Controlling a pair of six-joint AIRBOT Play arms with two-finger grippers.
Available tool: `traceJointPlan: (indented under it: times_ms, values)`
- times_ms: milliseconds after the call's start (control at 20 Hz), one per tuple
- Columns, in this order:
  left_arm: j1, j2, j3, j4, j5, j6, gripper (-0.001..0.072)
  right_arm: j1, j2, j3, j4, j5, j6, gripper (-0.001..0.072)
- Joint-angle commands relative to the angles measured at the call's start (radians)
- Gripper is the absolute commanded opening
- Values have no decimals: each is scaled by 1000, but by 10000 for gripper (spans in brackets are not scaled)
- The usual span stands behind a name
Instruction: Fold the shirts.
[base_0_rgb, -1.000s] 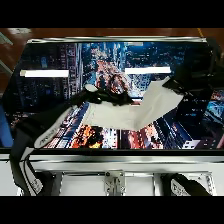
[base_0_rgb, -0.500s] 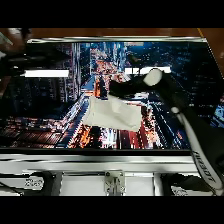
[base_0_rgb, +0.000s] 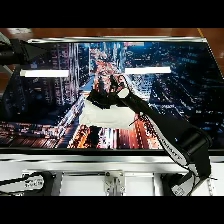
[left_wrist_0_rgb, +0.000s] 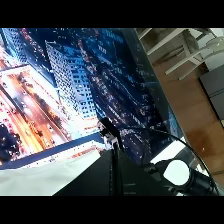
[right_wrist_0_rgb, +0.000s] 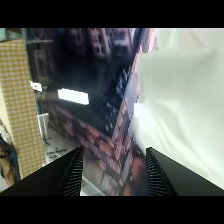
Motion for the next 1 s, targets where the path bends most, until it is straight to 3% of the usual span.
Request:
traceJointPlan:
  times_ms: [0,150,300,350,400,450,700,950]
  values:
    - [-11,5,0,0,-10,10,42,-37,-2,1,10,116,-60,523]
    - [-11,5,0,1,-10,10,42,-157,49,1,-216,374,-31,522]
    - [-11,5,0,1,-10,10,42,-317,123,1,-570,623,69,540]
    - [-11,5,0,2,-10,15,42,-373,139,1,-695,710,94,665]
    - [-11,5,0,1,-10,21,42,-423,140,-1,-764,783,111,677]
    - [-11,5,0,1,-10,21,42,-460,137,-16,-752,809,110,676]
    - [-24,5,0,-14,-10,21,42,-488,56,-137,-581,664,89,676]
    - [-26,6,0,-48,-11,-18,42,-488,-74,-137,-278,584,-48,673]
